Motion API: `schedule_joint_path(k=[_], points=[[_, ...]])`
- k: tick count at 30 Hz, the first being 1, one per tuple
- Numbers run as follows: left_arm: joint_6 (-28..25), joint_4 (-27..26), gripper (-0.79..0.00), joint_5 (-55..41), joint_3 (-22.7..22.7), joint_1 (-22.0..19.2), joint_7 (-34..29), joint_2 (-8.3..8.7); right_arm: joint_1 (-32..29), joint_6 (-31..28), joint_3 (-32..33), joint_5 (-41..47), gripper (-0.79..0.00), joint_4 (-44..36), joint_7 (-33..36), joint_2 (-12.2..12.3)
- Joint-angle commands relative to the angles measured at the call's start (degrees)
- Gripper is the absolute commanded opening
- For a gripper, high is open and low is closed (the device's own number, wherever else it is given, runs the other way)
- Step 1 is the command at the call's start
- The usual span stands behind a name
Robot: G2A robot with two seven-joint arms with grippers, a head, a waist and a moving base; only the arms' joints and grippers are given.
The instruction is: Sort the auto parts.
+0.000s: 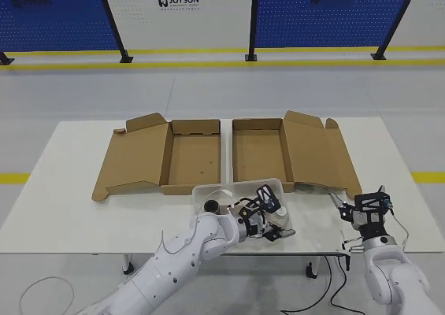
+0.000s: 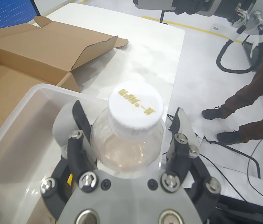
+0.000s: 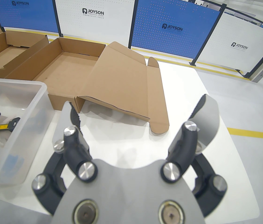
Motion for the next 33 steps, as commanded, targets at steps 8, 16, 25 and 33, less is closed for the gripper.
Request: schedule_joint_path(k=[8,16,25,33], points=[[0.14,-0.35,-0.157,2.06,-0.08,0.28,0.03,-0.15,0.00,0.00,0.00,0.00,0.000,0.00,0.00,0.00],[-0.23,-0.24,-0.422,2.25,-0.39,0.40,-0.04,-0.34,0.00,0.00,0.00,0.00,0.000,0.00,0.00,0.00],[-0.38,0.86,-0.640,2.19,-0.70,0.07,0.43,-0.68,0.00,0.00,0.00,0.00,0.000,0.00,0.00,0.00],[-1.01,0.70,-0.785,3.43,-1.03,0.00,0.52,-0.72,0.00,0.00,0.00,0.00,0.000,0.00,0.00,0.00]])
